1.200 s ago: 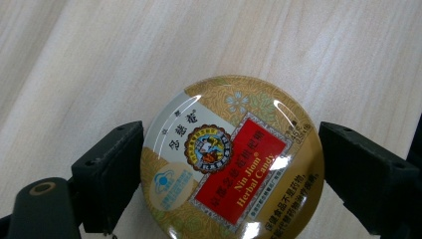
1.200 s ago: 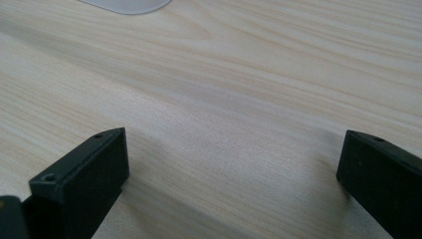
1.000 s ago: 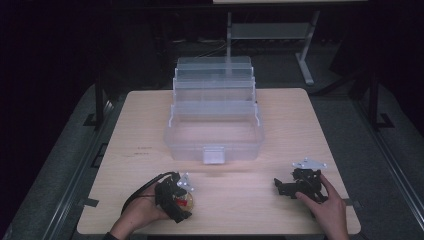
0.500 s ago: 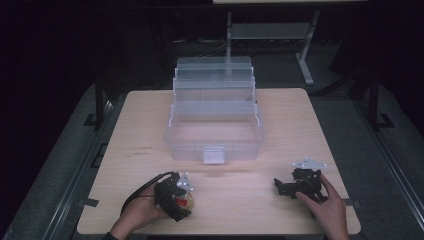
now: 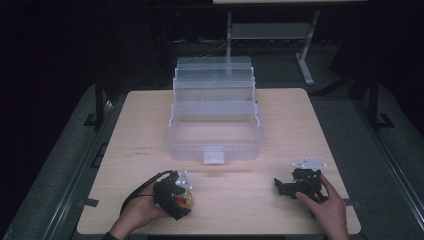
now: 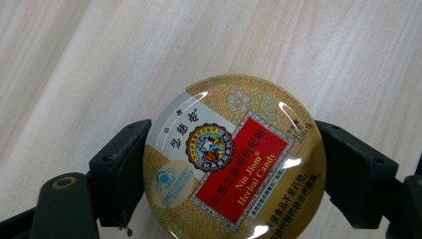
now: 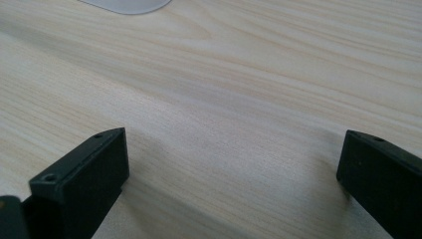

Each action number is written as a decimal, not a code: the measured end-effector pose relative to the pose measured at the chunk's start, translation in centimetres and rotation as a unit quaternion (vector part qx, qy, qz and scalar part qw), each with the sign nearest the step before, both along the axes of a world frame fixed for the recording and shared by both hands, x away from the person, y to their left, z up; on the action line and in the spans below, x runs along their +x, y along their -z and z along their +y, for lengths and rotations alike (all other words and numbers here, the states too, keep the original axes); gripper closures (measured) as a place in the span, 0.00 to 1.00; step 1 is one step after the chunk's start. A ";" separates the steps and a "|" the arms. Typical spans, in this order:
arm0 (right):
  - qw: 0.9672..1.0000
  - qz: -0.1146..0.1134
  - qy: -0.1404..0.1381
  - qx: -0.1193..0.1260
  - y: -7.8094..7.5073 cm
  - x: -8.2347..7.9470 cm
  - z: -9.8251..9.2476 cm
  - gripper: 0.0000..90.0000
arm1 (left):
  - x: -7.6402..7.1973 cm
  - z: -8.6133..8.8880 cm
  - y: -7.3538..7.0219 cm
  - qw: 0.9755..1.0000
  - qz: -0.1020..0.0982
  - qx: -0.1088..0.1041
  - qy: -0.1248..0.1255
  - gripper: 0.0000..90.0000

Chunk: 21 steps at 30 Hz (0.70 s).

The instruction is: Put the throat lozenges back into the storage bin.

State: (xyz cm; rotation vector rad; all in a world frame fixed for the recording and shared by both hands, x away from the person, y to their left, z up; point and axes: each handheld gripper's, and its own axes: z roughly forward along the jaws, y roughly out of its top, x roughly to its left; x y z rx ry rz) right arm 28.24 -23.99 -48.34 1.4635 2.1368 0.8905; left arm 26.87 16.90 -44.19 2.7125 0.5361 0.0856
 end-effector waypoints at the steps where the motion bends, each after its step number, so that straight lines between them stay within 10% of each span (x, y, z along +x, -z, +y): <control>1: 1.000 0.000 0.000 0.000 0.0 0.0 0.0 0.00 | 0.0 0.0 -0.1 1.000 0.000 -0.003 -0.003 0.22; 21: 1.000 0.000 0.000 0.000 0.0 0.0 0.0 0.00 | 0.4 1.0 -1.4 0.999 -0.008 -0.030 -0.023 0.22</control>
